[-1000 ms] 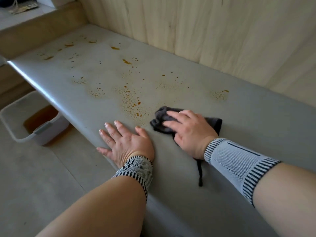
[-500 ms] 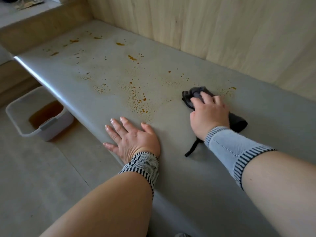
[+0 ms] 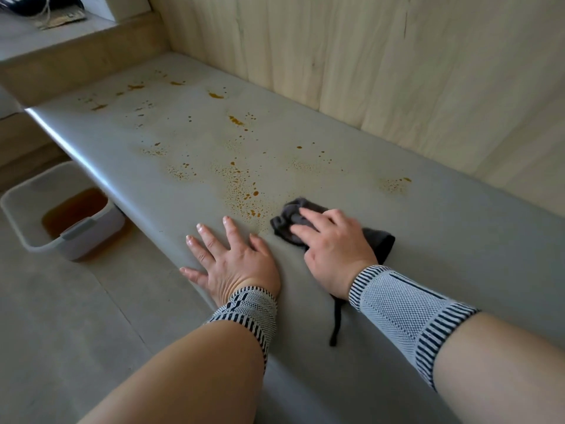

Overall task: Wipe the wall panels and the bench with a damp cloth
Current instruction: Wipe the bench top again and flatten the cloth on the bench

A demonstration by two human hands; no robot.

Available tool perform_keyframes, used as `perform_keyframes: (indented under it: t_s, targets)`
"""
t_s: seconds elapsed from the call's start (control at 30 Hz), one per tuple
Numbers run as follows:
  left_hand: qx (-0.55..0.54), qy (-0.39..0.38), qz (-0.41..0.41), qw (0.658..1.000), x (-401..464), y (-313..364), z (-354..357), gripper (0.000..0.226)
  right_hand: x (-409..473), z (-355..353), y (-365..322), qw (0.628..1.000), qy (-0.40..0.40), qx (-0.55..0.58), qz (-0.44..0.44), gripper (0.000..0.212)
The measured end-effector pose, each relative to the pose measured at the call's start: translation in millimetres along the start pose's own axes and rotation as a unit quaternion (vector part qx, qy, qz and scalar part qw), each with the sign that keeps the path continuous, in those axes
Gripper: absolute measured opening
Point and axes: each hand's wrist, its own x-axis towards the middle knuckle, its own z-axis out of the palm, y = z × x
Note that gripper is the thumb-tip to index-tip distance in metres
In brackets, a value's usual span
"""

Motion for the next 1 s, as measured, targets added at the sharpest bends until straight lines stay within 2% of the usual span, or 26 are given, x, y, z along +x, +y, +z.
perform_keyframes:
  t_s: [0.07, 0.1, 0.17, 0.2, 0.27, 0.33, 0.43, 0.57, 0.7, 0.77, 0.83, 0.9, 1.0]
  targets:
    - [0.018, -0.013, 0.014, 1.000, 1, 0, -1, 0.062, -2, -6, 3, 1.000, -0.031, 0.003, 0.000, 0.048]
    - [0.027, -0.022, 0.020, 0.999, 1, 1, -3, 0.062, -3, -8, 1, 0.998, -0.040, -0.005, 0.041, 0.046]
    - [0.059, -0.033, 0.042, 0.997, 3, 0, -10, 0.063, -7, -1, -9, 0.990, 0.004, -0.001, 0.141, 0.045]
    - [0.086, -0.032, 0.067, 0.994, 6, -1, -17, 0.063, -9, -1, -20, 0.989, 0.001, 0.001, 0.149, 0.044]
    - [0.129, -0.018, 0.133, 0.983, 18, -9, -32, 0.061, -10, 3, -38, 0.996, -0.004, 0.009, 0.094, 0.042]
    - [0.090, -0.001, 0.164, 0.982, 33, -22, -43, 0.052, -10, 2, -46, 0.998, -0.048, 0.005, 0.034, 0.045]
    - [-0.013, 0.034, 0.140, 0.990, 44, -34, -37, 0.047, 3, 3, -47, 0.996, -0.091, -0.012, 0.009, 0.057]
    - [-0.012, 0.059, 0.118, 0.991, 45, -34, -18, 0.056, 36, 7, -53, 0.996, -0.075, 0.003, 0.041, 0.062]
    - [-0.023, 0.070, 0.116, 0.991, 49, -36, -14, 0.055, 43, 7, -47, 0.993, -0.103, -0.022, -0.058, 0.062]
    - [-0.028, 0.074, 0.119, 0.990, 48, -37, -13, 0.055, 51, 6, -35, 0.996, -0.082, -0.024, -0.004, 0.063]
    - [-0.028, 0.077, 0.123, 0.989, 46, -37, -13, 0.056, 60, 5, -35, 0.991, -0.055, -0.011, 0.119, 0.062]
    - [-0.030, 0.079, 0.124, 0.989, 46, -37, -13, 0.056, 62, 5, -48, 0.988, -0.051, -0.008, 0.148, 0.061]
    - [-0.044, 0.076, 0.123, 0.989, 47, -36, -13, 0.055, 41, 7, -59, 0.998, -0.064, -0.013, 0.007, 0.061]
